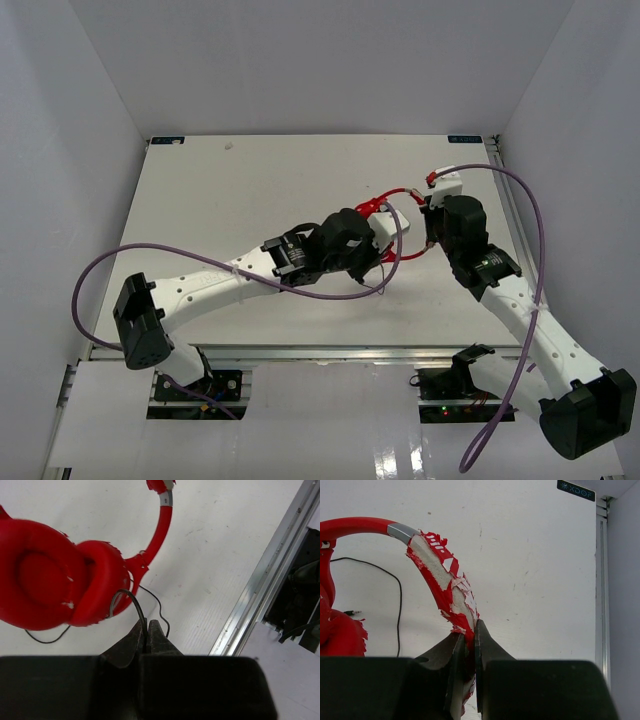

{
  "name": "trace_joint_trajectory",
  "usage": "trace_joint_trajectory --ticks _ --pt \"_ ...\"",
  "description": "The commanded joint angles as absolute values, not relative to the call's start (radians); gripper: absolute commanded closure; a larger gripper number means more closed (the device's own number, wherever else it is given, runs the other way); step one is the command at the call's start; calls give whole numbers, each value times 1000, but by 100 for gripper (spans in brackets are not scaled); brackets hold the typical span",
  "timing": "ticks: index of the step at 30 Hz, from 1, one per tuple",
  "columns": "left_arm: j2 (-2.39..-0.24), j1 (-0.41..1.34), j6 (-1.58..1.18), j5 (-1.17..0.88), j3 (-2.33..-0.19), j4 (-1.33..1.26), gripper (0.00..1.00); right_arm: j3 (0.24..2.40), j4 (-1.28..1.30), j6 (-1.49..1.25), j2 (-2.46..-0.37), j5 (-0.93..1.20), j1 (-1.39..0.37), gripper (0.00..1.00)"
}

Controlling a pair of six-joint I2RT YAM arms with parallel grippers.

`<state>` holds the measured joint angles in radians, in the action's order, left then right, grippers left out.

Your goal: Wrap the headphones

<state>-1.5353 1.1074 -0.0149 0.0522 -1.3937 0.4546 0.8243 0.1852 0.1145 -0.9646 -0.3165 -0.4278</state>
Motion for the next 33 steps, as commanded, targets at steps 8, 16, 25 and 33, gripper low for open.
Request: trace_joint_trajectory --ticks 8,16,25,33 --pt "-1466 1073 104 71 -1450 669 100 860 178 250 -931 -62 -434 92" --pt "-1430 1068 194 121 -1411 653 100 851 253 365 -923 145 -434 92" --pt "-1395 1069 310 227 -1384 615 100 873 332 445 -919 309 -430 92" --pt "-1340 1069 361 259 -1315 574 100 900 374 460 -919 437 -415 92"
